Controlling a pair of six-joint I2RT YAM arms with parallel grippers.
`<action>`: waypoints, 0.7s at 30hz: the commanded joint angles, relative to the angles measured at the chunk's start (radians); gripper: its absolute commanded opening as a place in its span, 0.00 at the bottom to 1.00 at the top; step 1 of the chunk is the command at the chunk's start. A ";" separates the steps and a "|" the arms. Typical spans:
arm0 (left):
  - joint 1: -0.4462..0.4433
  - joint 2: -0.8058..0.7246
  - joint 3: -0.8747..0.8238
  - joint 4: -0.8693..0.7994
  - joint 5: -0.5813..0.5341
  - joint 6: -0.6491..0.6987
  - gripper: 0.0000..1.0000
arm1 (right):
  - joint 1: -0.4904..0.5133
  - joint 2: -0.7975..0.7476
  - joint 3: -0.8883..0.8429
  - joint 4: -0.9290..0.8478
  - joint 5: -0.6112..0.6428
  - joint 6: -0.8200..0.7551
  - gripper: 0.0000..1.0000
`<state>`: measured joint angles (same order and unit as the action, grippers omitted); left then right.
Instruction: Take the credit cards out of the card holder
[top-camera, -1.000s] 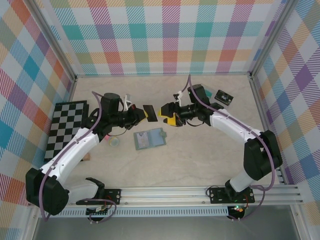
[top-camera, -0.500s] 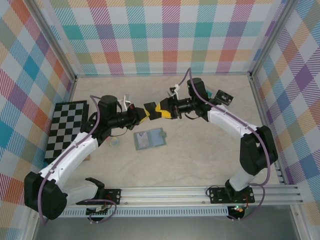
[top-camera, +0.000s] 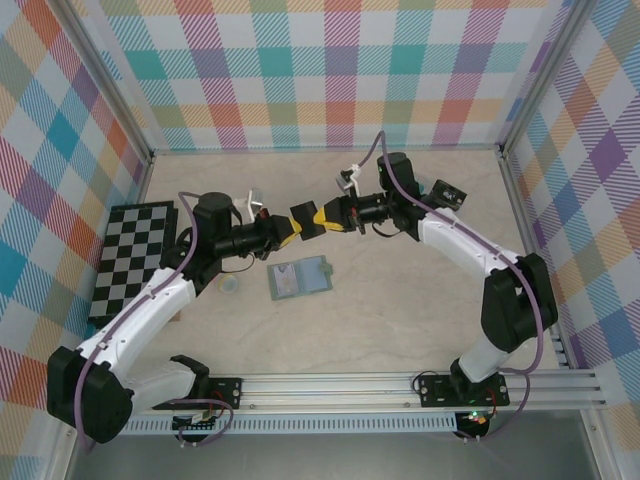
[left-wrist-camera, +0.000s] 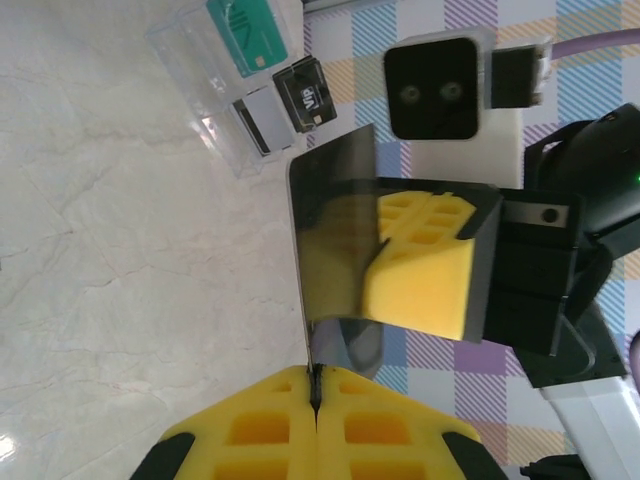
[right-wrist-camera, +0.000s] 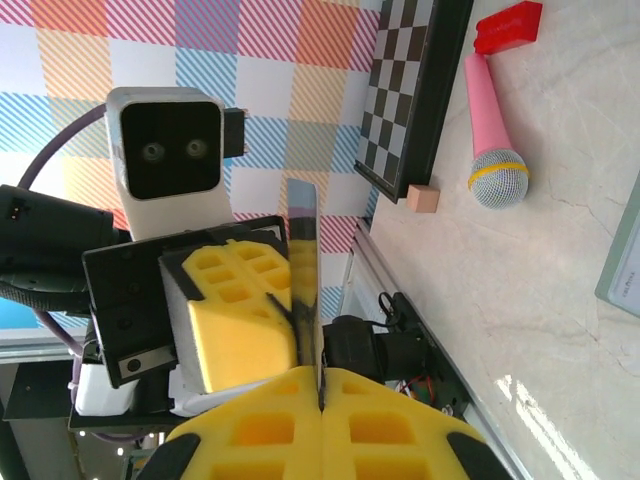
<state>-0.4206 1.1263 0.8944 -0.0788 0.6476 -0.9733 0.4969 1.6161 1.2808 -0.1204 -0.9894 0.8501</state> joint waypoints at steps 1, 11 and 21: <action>-0.015 -0.017 0.058 -0.117 -0.007 0.075 0.20 | 0.002 -0.045 0.075 -0.173 0.061 -0.183 0.00; 0.020 0.000 0.194 -0.567 -0.281 0.349 0.89 | -0.069 -0.118 0.161 -0.472 0.486 -0.555 0.00; 0.108 0.059 0.095 -0.597 -0.357 0.425 1.00 | -0.259 -0.207 0.097 -0.412 0.647 -0.893 0.00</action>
<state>-0.3378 1.1748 1.0164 -0.6350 0.3267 -0.5980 0.2764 1.4658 1.4071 -0.5613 -0.3840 0.1314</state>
